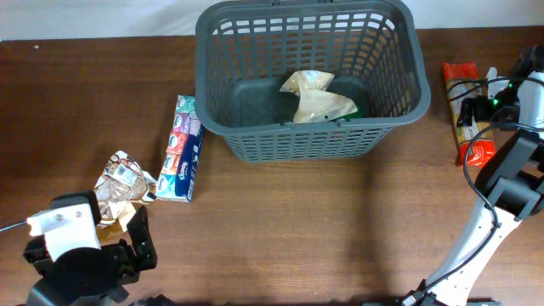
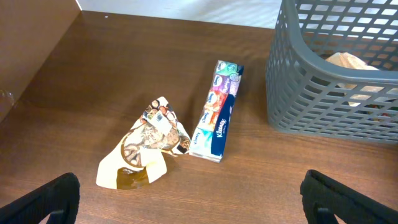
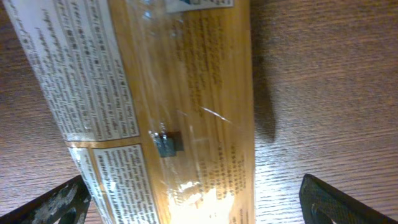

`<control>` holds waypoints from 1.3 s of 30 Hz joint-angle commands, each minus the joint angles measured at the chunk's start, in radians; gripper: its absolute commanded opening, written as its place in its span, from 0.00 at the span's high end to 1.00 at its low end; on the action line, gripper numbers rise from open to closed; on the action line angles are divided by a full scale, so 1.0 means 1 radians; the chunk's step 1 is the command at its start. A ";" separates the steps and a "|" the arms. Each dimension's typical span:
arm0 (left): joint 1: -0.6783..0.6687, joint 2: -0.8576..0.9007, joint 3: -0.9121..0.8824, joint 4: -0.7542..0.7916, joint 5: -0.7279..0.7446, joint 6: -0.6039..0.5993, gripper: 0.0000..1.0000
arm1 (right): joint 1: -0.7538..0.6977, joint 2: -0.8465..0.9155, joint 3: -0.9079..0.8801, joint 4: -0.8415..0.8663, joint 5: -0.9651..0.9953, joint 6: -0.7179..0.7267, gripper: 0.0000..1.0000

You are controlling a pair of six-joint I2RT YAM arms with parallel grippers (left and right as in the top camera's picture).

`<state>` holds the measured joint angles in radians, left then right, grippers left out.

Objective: Pack container
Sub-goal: 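Lower the right gripper and close it around the spaghetti pack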

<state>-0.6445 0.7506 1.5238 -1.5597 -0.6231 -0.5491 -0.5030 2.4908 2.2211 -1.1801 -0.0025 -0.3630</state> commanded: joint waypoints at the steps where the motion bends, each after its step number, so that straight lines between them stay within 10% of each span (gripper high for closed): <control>1: 0.004 -0.002 0.005 0.002 0.007 0.005 0.00 | 0.014 0.022 -0.007 0.003 -0.022 0.009 0.01; 39: 0.004 -0.002 0.005 0.002 0.007 0.005 0.00 | 0.025 0.053 -0.009 0.003 -0.043 0.013 0.01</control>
<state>-0.6445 0.7506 1.5238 -1.5597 -0.6231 -0.5491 -0.4843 2.5301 2.2204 -1.1767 -0.0319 -0.3584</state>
